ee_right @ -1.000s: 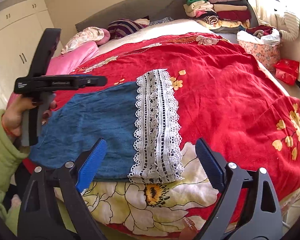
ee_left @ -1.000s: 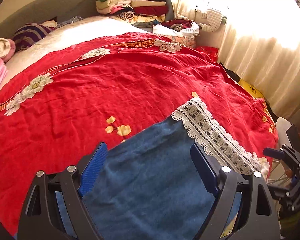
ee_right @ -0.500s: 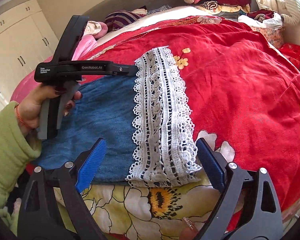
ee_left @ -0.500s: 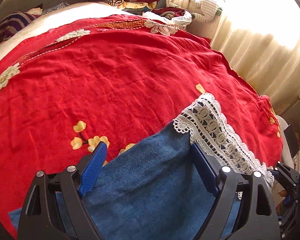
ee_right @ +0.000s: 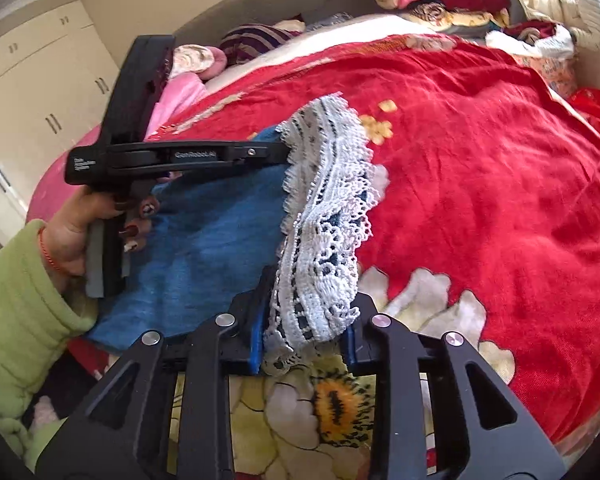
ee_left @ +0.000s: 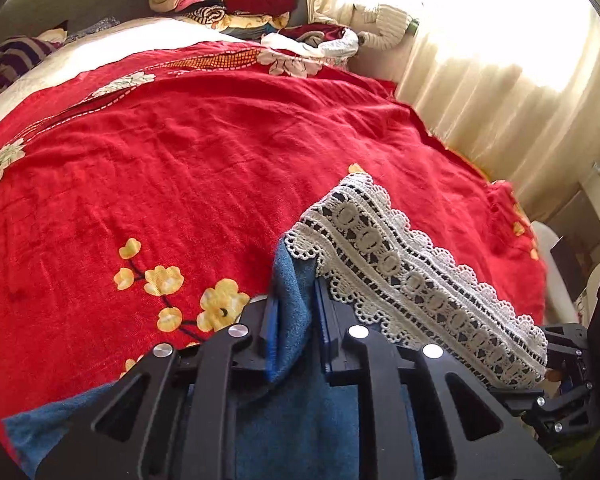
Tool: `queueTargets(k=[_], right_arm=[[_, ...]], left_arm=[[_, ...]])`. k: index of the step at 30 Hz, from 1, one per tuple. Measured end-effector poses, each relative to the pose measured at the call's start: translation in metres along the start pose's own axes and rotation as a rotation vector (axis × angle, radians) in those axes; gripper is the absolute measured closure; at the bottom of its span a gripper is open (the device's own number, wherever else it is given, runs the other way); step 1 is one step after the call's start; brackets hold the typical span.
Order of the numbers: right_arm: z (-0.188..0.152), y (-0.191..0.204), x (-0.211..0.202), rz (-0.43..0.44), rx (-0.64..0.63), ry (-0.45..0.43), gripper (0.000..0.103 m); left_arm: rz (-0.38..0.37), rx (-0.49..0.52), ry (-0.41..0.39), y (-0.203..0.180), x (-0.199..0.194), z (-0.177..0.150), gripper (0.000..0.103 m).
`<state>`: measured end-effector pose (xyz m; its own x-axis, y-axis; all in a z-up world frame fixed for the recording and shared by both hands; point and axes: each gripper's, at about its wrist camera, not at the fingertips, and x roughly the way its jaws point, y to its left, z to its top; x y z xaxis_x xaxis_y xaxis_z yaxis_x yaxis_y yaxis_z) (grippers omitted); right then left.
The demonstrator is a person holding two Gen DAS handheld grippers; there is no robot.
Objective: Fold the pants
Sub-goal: 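Grasp the lace hem with the left tool while the right tool lifts the hem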
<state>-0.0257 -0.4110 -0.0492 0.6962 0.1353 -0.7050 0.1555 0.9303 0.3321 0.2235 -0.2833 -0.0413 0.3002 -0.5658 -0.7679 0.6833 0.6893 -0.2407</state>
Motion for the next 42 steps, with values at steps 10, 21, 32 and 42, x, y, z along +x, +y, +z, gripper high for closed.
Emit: queueTargets(k=[10, 21, 32, 42], right_arm=[[0.023, 0.068, -0.026, 0.124, -0.156, -0.098, 0.082], [0.016, 0.159, 0.015, 0.193, -0.373, -0.003, 0.082], [-0.032, 0.244, 0.051, 0.225, -0.677, 0.124, 0.081], [-0.001, 0.231, 0.032, 0.248, -0.621, 0.068, 0.046]], left_arm=[[-0.095, -0.09, -0.189, 0.028, -0.076, -0.008, 0.09], [-0.059, -0.284, -0.207, 0.098, -0.112, -0.068, 0.077], [-0.081, -0.671, -0.398, 0.186, -0.193, -0.147, 0.043], [-0.079, -0.678, -0.352, 0.179, -0.177, -0.161, 0.034]])
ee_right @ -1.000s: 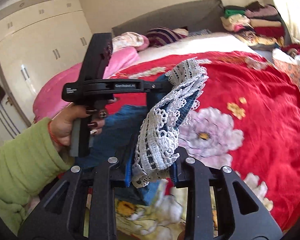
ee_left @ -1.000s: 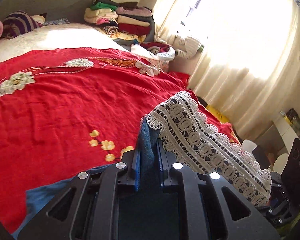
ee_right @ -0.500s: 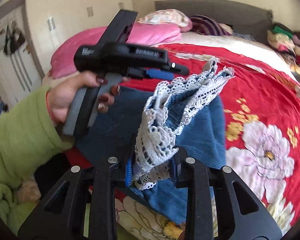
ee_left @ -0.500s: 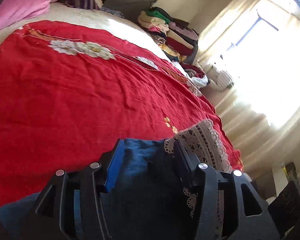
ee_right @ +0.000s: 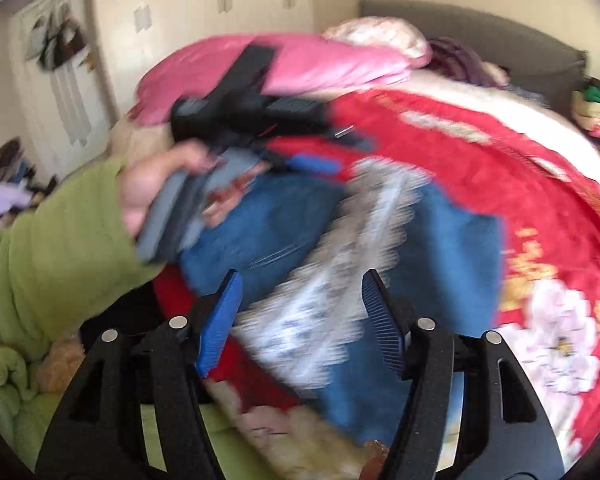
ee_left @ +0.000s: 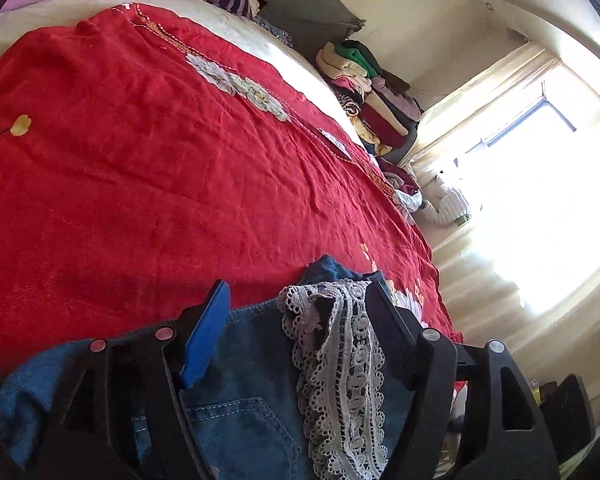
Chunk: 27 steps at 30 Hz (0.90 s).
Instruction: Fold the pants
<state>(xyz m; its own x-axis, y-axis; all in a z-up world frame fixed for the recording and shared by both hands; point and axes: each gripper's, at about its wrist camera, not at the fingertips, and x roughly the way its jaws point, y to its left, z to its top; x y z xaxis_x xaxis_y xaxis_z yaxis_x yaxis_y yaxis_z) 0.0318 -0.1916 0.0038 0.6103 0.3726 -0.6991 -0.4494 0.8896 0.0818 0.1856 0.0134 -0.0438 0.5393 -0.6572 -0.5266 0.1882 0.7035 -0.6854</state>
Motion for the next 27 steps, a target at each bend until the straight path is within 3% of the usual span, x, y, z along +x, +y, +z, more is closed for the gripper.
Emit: queueTargets(k=[5, 11, 12, 13, 14, 16, 19, 20, 21, 22, 25, 27], right_arm=[[0.023, -0.076, -0.007, -0.114, 0.092, -0.035, 0.046], [0.042, -0.131, 0.034, -0.129, 0.098, 0.066, 0.046], [0.044, -0.139, 0.045, -0.108, 0.11, 0.085, 0.046], [0.045, -0.147, 0.056, -0.097, 0.124, 0.101, 0.046], [0.045, -0.153, 0.066, -0.084, 0.144, 0.126, 0.046], [0.041, -0.162, 0.083, -0.074, 0.184, 0.166, 0.046], [0.031, -0.174, 0.104, -0.006, 0.267, 0.217, 0.047], [0.027, -0.175, 0.103, 0.019, 0.289, 0.212, 0.054], [0.025, -0.174, 0.099, 0.055, 0.302, 0.192, 0.083], [0.024, -0.173, 0.093, 0.08, 0.309, 0.157, 0.091], [0.023, -0.174, 0.079, 0.021, 0.322, 0.088, 0.093], [0.02, -0.17, 0.08, -0.031, 0.306, 0.092, 0.093]], left_arm=[[-0.009, -0.017, 0.037, 0.004, 0.014, 0.003, 0.033], [-0.027, -0.03, 0.084, 0.002, 0.039, 0.005, 0.033], [-0.032, -0.028, 0.087, 0.0, 0.04, 0.005, 0.039], [-0.045, -0.025, 0.097, -0.003, 0.044, 0.005, 0.059], [-0.058, -0.024, 0.102, -0.006, 0.047, 0.004, 0.07], [-0.043, -0.003, 0.104, -0.013, 0.049, 0.002, 0.085], [-0.054, 0.037, 0.08, -0.029, 0.042, 0.004, 0.089], [-0.063, 0.06, 0.066, -0.037, 0.036, 0.006, 0.089], [-0.07, 0.092, 0.05, -0.047, 0.028, 0.008, 0.089], [-0.067, 0.123, 0.041, -0.054, 0.022, 0.009, 0.089], [0.021, 0.227, 0.017, -0.073, 0.005, 0.009, 0.092], [0.11, 0.21, 0.036, -0.061, 0.007, 0.01, 0.092]])
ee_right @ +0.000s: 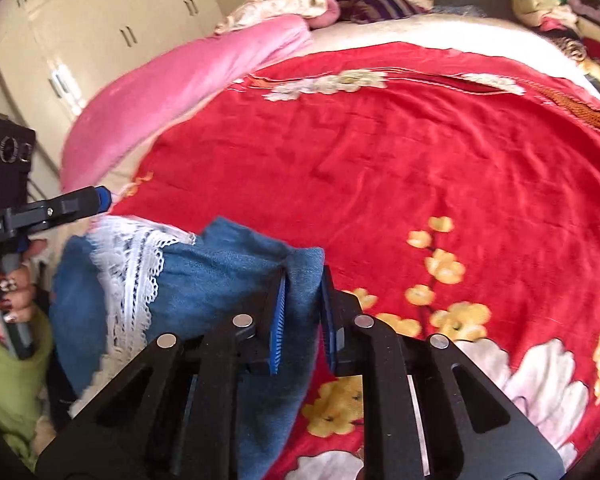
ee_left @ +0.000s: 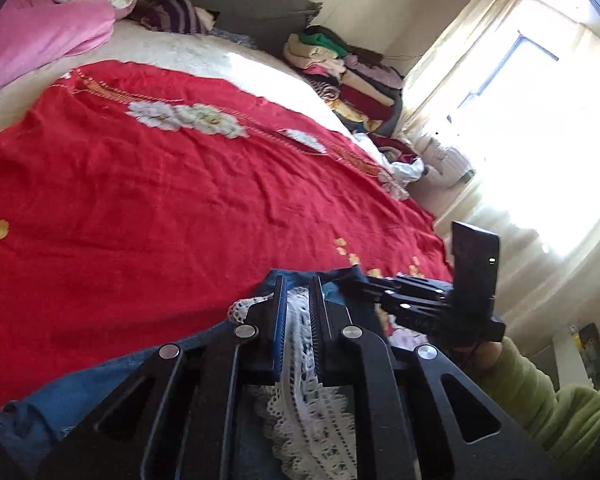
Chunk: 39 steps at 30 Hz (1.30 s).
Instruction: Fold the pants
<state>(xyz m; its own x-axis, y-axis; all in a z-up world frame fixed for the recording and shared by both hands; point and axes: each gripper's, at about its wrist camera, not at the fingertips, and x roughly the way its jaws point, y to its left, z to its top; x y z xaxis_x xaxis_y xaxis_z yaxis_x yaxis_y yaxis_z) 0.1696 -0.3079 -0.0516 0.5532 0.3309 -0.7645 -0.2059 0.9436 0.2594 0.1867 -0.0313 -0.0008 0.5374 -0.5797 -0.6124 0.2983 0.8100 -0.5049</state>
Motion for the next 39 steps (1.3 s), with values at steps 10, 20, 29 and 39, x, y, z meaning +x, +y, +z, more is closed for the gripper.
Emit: queueTargets(k=[10, 20, 29, 39], right_arm=[[-0.004, 0.003, -0.019, -0.167, -0.035, -0.053, 0.058], [-0.056, 0.039, -0.072, -0.054, -0.068, -0.131, 0.043], [-0.082, 0.075, -0.076, 0.04, -0.188, -0.105, 0.038], [-0.094, 0.07, -0.051, 0.041, -0.146, 0.002, 0.036]], left_arm=[[-0.005, -0.077, 0.065, 0.034, 0.0, -0.031, 0.075], [-0.059, -0.092, 0.129, 0.005, -0.04, -0.108, 0.058], [-0.006, -0.159, 0.217, -0.001, -0.008, -0.141, 0.051], [-0.018, -0.143, 0.158, -0.008, -0.021, -0.134, 0.091]])
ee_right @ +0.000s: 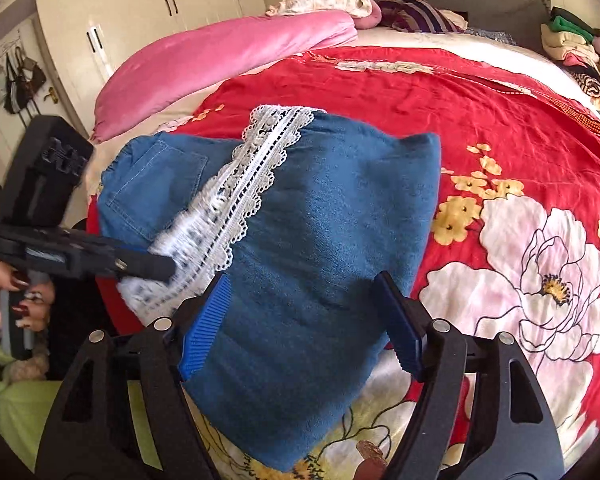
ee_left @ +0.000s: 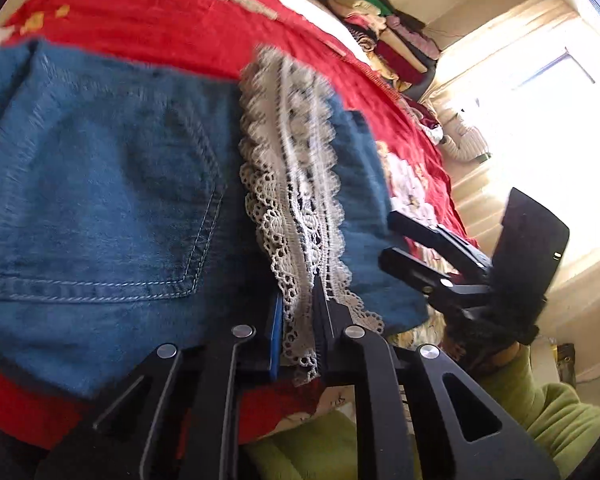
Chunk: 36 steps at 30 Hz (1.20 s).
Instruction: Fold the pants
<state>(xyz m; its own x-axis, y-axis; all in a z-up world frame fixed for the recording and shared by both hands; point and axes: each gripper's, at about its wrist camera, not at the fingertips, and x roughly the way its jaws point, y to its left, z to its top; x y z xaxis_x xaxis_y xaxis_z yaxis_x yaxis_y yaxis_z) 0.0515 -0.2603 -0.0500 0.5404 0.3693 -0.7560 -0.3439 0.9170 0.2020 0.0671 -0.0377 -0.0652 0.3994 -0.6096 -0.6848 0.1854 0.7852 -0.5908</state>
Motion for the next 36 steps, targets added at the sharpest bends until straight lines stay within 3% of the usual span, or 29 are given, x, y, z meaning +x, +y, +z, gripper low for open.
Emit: queueTargets(k=[3, 5, 8, 12, 15, 17, 21, 23, 24, 27, 31, 36], right_arm=[[0.0, 0.005, 0.0, 0.013, -0.025, 0.009, 0.035], [0.005, 0.006, 0.001, -0.003, -0.039, 0.016, 0.035], [0.032, 0.009, -0.005, -0.024, -0.075, -0.029, 0.035], [0.084, 0.025, -0.002, -0.003, -0.223, -0.078, 0.033], [0.115, 0.034, 0.026, 0.038, -0.323, -0.015, 0.033], [0.135, 0.04, 0.058, 0.106, -0.371, 0.083, 0.033], [0.148, 0.039, 0.112, 0.145, -0.411, 0.223, 0.033], [0.146, 0.032, 0.131, 0.183, -0.38, 0.299, 0.044], [0.141, 0.028, 0.137, 0.224, -0.361, 0.34, 0.065], [0.137, 0.021, 0.123, 0.251, -0.328, 0.301, 0.084], [0.141, 0.023, 0.088, 0.253, -0.319, 0.156, 0.085], [0.142, 0.032, 0.126, 0.157, -0.362, 0.177, 0.08]], left_arm=[[0.057, 0.07, -0.021, -0.012, -0.014, -0.004, 0.091], [0.061, 0.036, 0.009, -0.005, -0.005, -0.004, 0.09], [0.062, 0.031, 0.031, -0.002, 0.008, -0.004, 0.089], [0.055, 0.028, 0.029, -0.002, 0.008, -0.001, 0.086], [0.054, 0.027, 0.026, 0.004, 0.006, -0.002, 0.085], [0.06, 0.035, 0.024, 0.003, 0.007, -0.004, 0.085], [0.058, 0.038, 0.021, 0.0, 0.008, -0.006, 0.084], [0.055, 0.039, 0.02, 0.0, 0.009, -0.006, 0.084], [0.054, 0.04, 0.019, 0.0, 0.009, -0.006, 0.084], [0.044, 0.04, 0.016, 0.001, 0.008, -0.004, 0.084], [0.046, 0.04, -0.002, 0.004, 0.006, 0.0, 0.084], [0.061, 0.032, -0.007, 0.006, 0.006, -0.003, 0.084]])
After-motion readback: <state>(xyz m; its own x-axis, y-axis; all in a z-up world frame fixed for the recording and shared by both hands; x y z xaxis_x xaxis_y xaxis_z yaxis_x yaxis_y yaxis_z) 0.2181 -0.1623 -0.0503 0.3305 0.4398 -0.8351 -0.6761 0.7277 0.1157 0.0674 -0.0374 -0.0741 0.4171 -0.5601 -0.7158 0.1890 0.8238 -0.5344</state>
